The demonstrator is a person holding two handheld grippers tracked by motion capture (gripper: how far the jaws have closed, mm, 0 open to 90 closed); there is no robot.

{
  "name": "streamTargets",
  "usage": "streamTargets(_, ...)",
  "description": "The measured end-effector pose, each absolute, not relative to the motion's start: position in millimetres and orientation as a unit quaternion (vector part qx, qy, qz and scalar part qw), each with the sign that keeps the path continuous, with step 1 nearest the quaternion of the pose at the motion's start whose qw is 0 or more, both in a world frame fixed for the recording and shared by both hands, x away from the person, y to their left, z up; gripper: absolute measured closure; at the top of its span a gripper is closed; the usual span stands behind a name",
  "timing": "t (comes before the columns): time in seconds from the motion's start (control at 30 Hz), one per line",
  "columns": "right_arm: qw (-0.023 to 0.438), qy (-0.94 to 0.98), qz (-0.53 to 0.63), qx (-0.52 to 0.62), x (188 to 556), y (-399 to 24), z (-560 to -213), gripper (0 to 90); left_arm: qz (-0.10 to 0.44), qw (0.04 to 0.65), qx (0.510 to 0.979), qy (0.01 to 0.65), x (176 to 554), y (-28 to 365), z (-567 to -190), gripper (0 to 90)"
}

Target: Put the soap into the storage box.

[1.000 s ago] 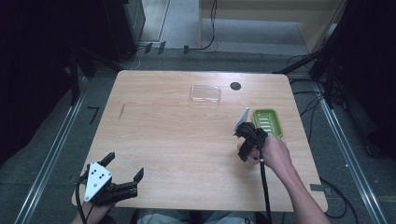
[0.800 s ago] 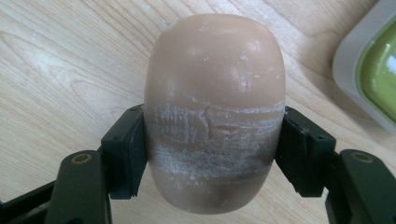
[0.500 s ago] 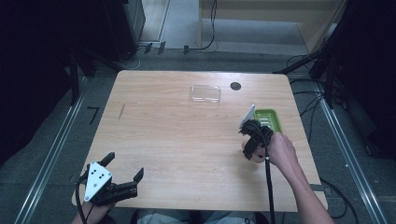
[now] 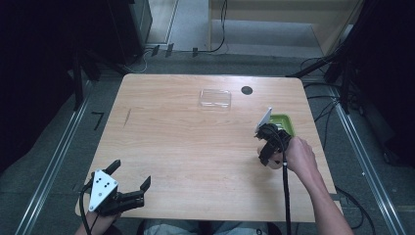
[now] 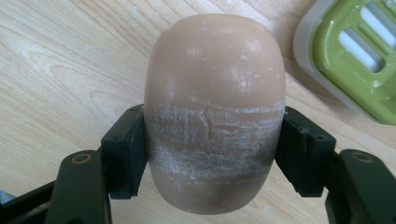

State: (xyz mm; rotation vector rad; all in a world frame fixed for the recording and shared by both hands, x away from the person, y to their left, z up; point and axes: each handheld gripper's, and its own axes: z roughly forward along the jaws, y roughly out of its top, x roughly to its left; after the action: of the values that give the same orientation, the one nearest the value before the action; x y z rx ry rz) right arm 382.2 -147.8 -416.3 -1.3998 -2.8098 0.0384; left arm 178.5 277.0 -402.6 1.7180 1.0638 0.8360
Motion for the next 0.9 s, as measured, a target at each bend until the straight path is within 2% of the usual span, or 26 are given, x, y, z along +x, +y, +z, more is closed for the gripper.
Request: streamTargets(0.9, -0.003, -0.889, 0.007, -0.459, 400, -166, -402, 33.4, 0.341, 0.459, 0.698, 0.431, 179, 276, -403, 0.0)
